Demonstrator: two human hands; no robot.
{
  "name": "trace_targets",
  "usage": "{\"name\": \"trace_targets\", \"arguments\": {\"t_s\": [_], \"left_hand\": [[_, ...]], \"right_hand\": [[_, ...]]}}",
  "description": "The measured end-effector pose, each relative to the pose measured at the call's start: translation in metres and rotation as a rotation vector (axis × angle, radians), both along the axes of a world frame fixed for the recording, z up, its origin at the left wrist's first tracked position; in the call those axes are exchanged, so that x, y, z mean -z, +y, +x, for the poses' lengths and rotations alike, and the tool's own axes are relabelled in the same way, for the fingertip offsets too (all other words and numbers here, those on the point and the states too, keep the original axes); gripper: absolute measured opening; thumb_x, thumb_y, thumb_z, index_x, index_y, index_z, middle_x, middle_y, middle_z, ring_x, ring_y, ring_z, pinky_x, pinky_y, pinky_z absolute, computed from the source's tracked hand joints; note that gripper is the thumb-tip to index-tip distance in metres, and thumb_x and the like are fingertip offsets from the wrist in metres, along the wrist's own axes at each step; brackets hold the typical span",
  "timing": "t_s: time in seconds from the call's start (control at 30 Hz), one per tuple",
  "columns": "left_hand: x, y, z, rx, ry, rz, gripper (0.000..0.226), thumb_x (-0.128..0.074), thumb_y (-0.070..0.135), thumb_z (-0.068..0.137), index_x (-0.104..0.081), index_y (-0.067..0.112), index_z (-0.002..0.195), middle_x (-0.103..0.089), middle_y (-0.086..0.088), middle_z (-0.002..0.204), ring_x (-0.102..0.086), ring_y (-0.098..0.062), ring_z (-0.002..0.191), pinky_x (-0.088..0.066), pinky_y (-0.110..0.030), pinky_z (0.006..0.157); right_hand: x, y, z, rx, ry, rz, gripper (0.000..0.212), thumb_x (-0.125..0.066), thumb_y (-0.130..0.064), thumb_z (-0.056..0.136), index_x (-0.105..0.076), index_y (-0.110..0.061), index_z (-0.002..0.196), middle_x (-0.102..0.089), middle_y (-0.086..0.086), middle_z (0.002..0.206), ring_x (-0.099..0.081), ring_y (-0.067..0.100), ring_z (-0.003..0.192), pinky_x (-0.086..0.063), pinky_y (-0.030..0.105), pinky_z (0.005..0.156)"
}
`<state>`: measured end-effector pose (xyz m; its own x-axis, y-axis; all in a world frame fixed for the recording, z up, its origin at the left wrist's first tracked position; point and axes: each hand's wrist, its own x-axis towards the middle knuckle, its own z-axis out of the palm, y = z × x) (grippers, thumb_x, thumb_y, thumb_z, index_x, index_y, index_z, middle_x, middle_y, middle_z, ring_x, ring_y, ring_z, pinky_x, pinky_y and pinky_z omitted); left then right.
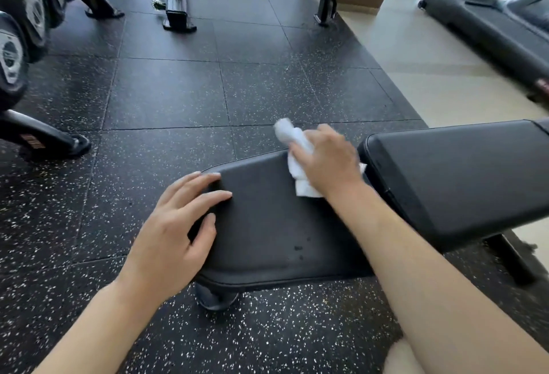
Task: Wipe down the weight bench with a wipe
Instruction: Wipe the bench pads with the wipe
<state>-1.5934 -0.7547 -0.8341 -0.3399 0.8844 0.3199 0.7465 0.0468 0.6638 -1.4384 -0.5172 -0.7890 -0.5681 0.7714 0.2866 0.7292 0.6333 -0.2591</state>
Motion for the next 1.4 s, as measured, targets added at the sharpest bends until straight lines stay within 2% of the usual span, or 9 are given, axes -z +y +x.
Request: {"name": "trace_targets", "arguments": {"t_s": [0.1, 0.23, 0.37, 0.57, 0.67, 0.83, 0.97, 1.17, 1.4], "left_hand": [[-0.001, -0.003, -0.001, 0.026, 0.008, -0.027, 0.040, -0.051, 0.024, 0.099, -0.069, 0.021, 0.134, -0.052, 0.011, 0.154, -0.033, -0.012, 0.153, -0.020, -0.020, 0.125], [-0.001, 0.000, -0.001, 0.042, 0.041, -0.015, 0.042, -0.048, 0.029, 0.098, -0.070, 0.019, 0.132, -0.055, 0.008, 0.151, -0.038, -0.013, 0.150, -0.023, -0.022, 0.125], [-0.006, 0.011, -0.002, 0.051, 0.037, 0.031, 0.039, -0.054, 0.026, 0.093, -0.074, 0.019, 0.126, -0.060, 0.009, 0.145, -0.048, -0.014, 0.144, -0.035, -0.035, 0.122], [-0.014, 0.024, 0.007, 0.130, 0.122, -0.053, 0.036, -0.055, 0.037, 0.091, -0.077, 0.028, 0.118, -0.063, 0.013, 0.140, -0.050, -0.013, 0.141, -0.033, -0.054, 0.121], [-0.015, 0.023, 0.007, 0.120, 0.122, -0.061, 0.036, -0.054, 0.037, 0.091, -0.077, 0.030, 0.117, -0.063, 0.014, 0.141, -0.051, -0.012, 0.141, -0.032, -0.052, 0.122], [-0.010, 0.026, 0.008, 0.077, 0.080, 0.002, 0.032, -0.055, 0.030, 0.091, -0.079, 0.027, 0.113, -0.065, 0.015, 0.137, -0.055, -0.015, 0.137, -0.037, -0.052, 0.118], [-0.005, 0.024, 0.008, -0.008, -0.029, 0.086, 0.025, -0.058, 0.018, 0.089, -0.080, 0.022, 0.100, -0.069, 0.011, 0.124, -0.063, -0.021, 0.124, -0.048, -0.048, 0.108], [-0.005, 0.024, 0.010, -0.017, -0.003, 0.105, 0.025, -0.059, 0.010, 0.088, -0.079, 0.020, 0.098, -0.069, 0.010, 0.122, -0.063, -0.022, 0.121, -0.046, -0.047, 0.110], [-0.005, 0.025, 0.009, -0.056, -0.012, 0.143, 0.025, -0.055, -0.002, 0.080, -0.075, 0.013, 0.081, -0.070, 0.004, 0.120, -0.063, -0.022, 0.118, -0.047, -0.034, 0.105]], "right_hand": [[-0.001, 0.013, 0.005, 0.129, -0.014, -0.011, 0.037, -0.052, -0.049, 0.101, -0.068, -0.017, 0.093, -0.049, 0.002, 0.090, -0.060, 0.035, 0.093, -0.030, 0.035, 0.071], [0.001, -0.050, -0.023, -0.161, 0.068, 0.006, 0.015, -0.063, -0.036, 0.096, -0.062, -0.022, 0.101, -0.057, 0.008, 0.085, -0.061, 0.034, 0.081, -0.045, 0.040, 0.068], [0.009, -0.081, -0.024, -0.357, 0.041, -0.003, 0.026, -0.065, -0.044, 0.093, -0.069, -0.019, 0.096, -0.052, -0.002, 0.087, -0.059, 0.024, 0.085, -0.047, 0.036, 0.067], [0.004, 0.035, 0.038, 0.167, -0.022, -0.014, 0.040, -0.054, -0.050, 0.100, -0.069, -0.013, 0.095, -0.047, 0.000, 0.090, -0.060, 0.034, 0.093, -0.032, 0.035, 0.070], [0.005, 0.032, 0.043, 0.185, 0.003, -0.028, 0.036, -0.055, -0.048, 0.100, -0.069, -0.014, 0.097, -0.048, 0.001, 0.091, -0.060, 0.035, 0.092, -0.035, 0.036, 0.071], [0.008, -0.056, 0.003, -0.296, -0.056, 0.097, 0.036, -0.042, -0.044, 0.100, -0.050, -0.043, 0.135, -0.060, -0.003, 0.095, -0.056, 0.025, 0.090, -0.047, 0.038, 0.078], [0.011, -0.076, 0.002, -0.361, 0.054, 0.035, 0.031, -0.064, -0.044, 0.093, -0.072, -0.019, 0.108, -0.058, 0.000, 0.092, -0.061, 0.024, 0.087, -0.051, 0.038, 0.070], [0.005, 0.016, 0.027, 0.049, 0.046, -0.009, 0.037, -0.057, -0.048, 0.100, -0.071, -0.013, 0.100, -0.054, 0.002, 0.095, -0.059, 0.028, 0.095, -0.036, 0.036, 0.074], [0.012, -0.108, 0.022, -0.374, 0.081, 0.033, 0.030, -0.065, -0.036, 0.094, -0.058, -0.024, 0.120, -0.053, 0.002, 0.088, -0.055, 0.026, 0.078, -0.051, 0.042, 0.069]]}}
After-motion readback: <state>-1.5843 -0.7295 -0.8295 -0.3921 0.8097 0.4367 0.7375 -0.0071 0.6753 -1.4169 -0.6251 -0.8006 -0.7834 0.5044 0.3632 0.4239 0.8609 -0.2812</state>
